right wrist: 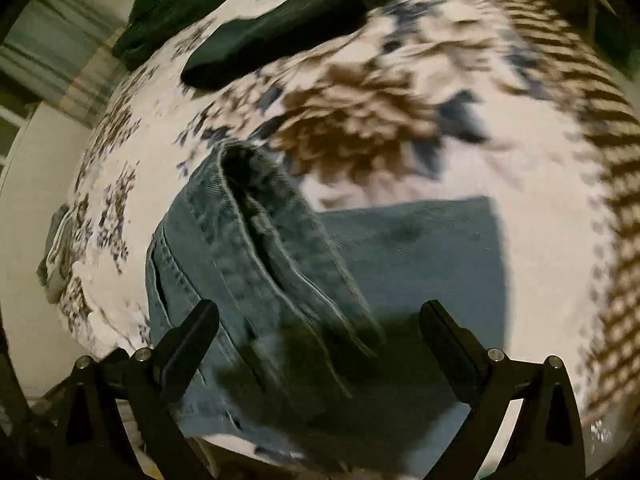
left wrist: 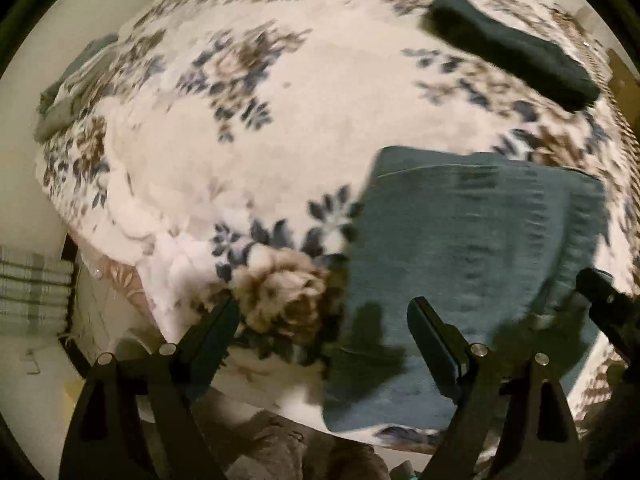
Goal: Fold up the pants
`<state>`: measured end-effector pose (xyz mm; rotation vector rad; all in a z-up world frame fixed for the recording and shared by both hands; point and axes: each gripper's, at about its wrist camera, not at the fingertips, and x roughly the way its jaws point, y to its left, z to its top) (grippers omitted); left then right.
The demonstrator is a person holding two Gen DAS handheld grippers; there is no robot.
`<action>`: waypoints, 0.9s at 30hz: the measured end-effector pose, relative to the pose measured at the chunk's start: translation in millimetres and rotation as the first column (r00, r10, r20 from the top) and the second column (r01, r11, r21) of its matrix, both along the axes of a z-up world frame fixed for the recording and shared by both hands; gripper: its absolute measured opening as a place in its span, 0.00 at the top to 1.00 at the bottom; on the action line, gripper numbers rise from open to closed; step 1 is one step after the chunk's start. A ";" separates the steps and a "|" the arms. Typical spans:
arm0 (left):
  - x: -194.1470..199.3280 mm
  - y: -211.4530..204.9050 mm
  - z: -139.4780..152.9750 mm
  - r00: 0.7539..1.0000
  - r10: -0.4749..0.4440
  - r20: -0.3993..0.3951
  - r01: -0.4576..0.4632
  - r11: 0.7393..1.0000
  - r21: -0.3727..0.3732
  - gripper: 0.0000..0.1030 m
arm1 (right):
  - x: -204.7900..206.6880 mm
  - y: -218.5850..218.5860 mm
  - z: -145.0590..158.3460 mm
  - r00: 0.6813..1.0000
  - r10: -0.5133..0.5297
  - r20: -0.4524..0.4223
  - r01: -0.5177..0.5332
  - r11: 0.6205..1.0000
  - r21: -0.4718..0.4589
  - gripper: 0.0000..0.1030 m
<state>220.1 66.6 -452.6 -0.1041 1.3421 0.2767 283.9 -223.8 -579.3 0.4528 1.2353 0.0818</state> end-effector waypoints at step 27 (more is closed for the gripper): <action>11.8 -13.6 26.5 0.999 -0.025 0.041 0.028 0.996 -0.082 0.17 | -43.6 -42.7 68.9 0.993 -0.093 0.071 0.093 0.996 0.013 0.80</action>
